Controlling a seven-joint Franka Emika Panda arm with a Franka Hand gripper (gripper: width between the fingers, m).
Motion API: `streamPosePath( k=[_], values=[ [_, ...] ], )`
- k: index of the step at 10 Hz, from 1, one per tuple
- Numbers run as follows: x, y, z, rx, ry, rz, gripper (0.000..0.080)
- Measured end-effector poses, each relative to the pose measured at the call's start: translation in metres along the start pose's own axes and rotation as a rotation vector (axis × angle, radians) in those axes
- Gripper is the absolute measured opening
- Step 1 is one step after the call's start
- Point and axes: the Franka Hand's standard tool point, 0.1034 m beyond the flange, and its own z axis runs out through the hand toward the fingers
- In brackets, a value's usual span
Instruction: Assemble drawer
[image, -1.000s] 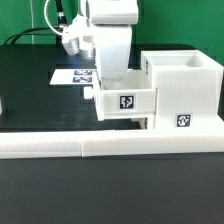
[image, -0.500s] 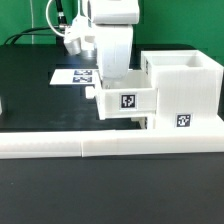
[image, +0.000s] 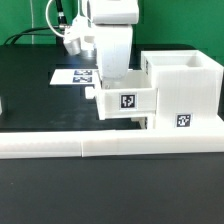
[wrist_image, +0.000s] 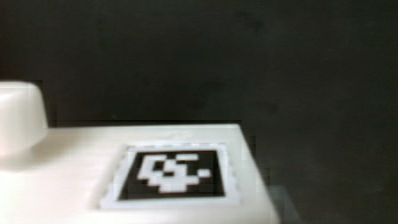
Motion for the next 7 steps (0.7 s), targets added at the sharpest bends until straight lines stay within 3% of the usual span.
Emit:
streamPosePath(
  k=[7],
  values=[
    [0.0037, -0.0005, 0.0006, -0.004, 0.003, 0.022, 0.0042]
  ],
)
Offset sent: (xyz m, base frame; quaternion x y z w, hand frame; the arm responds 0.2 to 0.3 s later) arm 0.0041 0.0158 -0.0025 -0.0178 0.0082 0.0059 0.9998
